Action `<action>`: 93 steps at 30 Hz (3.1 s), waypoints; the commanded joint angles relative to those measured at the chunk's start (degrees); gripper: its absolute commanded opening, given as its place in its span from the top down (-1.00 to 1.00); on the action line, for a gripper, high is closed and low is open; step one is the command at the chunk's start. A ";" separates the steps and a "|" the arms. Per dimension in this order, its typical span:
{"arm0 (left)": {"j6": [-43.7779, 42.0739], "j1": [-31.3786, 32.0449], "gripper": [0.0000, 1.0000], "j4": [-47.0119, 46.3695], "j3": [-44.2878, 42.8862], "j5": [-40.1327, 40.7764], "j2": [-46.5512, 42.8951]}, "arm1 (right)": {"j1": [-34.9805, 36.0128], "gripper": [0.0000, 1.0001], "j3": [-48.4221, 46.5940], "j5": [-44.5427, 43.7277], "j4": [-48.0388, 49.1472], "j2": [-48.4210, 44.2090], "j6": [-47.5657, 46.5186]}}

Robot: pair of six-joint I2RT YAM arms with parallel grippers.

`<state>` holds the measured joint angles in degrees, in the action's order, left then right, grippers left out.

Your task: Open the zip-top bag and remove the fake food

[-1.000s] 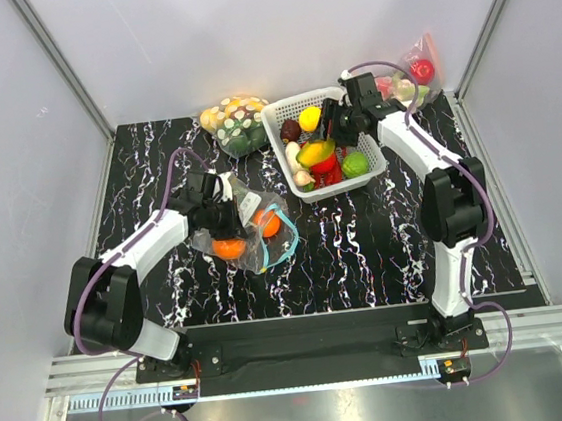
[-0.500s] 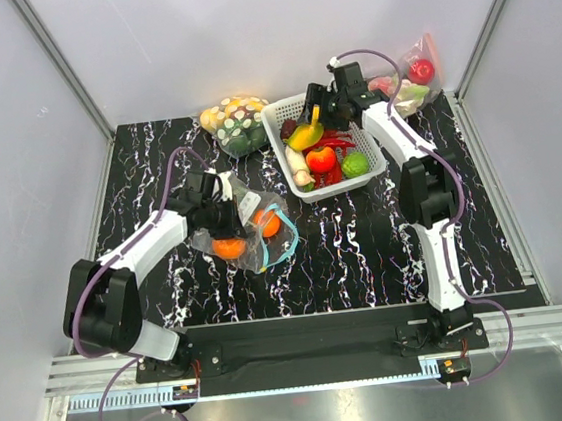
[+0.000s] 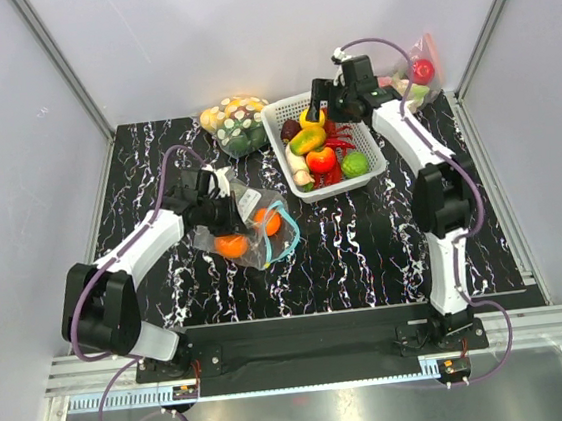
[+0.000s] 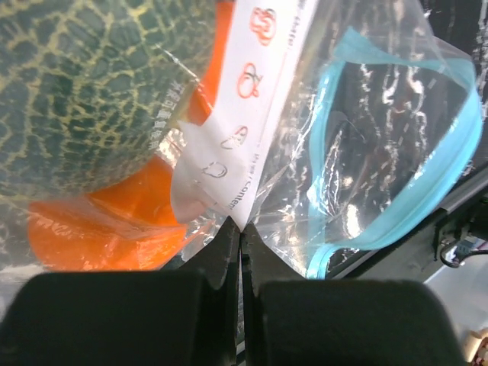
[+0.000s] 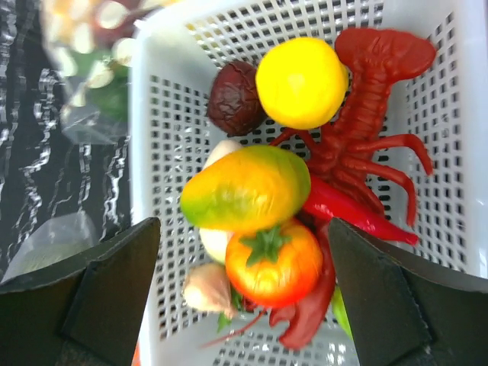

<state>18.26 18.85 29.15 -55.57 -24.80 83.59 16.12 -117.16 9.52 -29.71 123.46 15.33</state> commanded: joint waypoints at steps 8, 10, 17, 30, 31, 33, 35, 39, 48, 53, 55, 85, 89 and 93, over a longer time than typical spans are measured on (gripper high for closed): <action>2.57 -0.22 1.00 -3.83 -1.65 -5.44 -4.05 | 5.49 -0.70 26.44 0.24 2.74 -29.74 -1.54; 3.01 -0.31 1.00 -4.27 -1.65 -6.31 -4.05 | 10.49 -0.54 31.35 -0.81 2.03 -31.43 -0.49; 5.12 -0.31 1.00 -6.82 -0.59 -8.51 -4.23 | 21.31 -0.14 40.08 0.50 3.43 -31.01 6.11; 6.44 -0.92 1.00 -8.84 2.04 -8.51 -5.90 | 24.39 0.03 43.86 4.36 8.35 -25.91 6.64; 6.52 -0.83 1.00 -9.71 2.22 -9.12 -5.81 | 24.57 0.03 44.04 5.76 9.05 -25.12 6.47; 6.87 -0.92 1.00 -11.47 2.84 -10.18 -5.81 | 24.92 0.04 44.65 8.48 11.86 -22.66 7.08; 6.88 -0.83 1.00 -12.35 3.19 -10.71 -5.72 | 24.84 0.04 45.27 10.42 15.80 -20.72 8.39; 6.35 -0.92 1.00 -13.67 3.63 -11.68 -5.46 | 24.93 0.04 46.41 13.68 19.43 -18.61 9.80; 3.37 -0.92 0.30 -9.92 2.31 -8.80 -7.81 | 24.93 0.03 47.64 15.97 24.18 -16.32 12.18; 0.90 -2.32 -0.50 -6.48 1.78 -3.07 -14.85 | 24.93 0.05 47.47 15.44 23.83 -16.58 12.18; 0.37 -4.16 -0.57 -5.24 3.00 0.44 -18.97 | 25.01 0.05 47.20 15.44 23.48 -16.32 12.09; 3.80 -11.47 -0.61 -8.22 12.59 6.16 -8.01 | 24.93 0.06 44.74 15.53 21.10 -15.27 11.56; 3.89 -11.38 -0.56 -9.98 12.15 5.20 -5.81 | 24.93 0.07 44.66 15.71 21.10 -15.09 11.56; 3.97 -11.47 -0.11 -11.04 12.15 4.14 -3.70 | 24.92 0.06 44.57 15.71 20.84 -14.91 11.56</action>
<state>22.46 7.70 21.78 -42.98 -19.35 78.65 40.73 -70.17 23.75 -9.32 107.94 27.00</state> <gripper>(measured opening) 0.598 0.470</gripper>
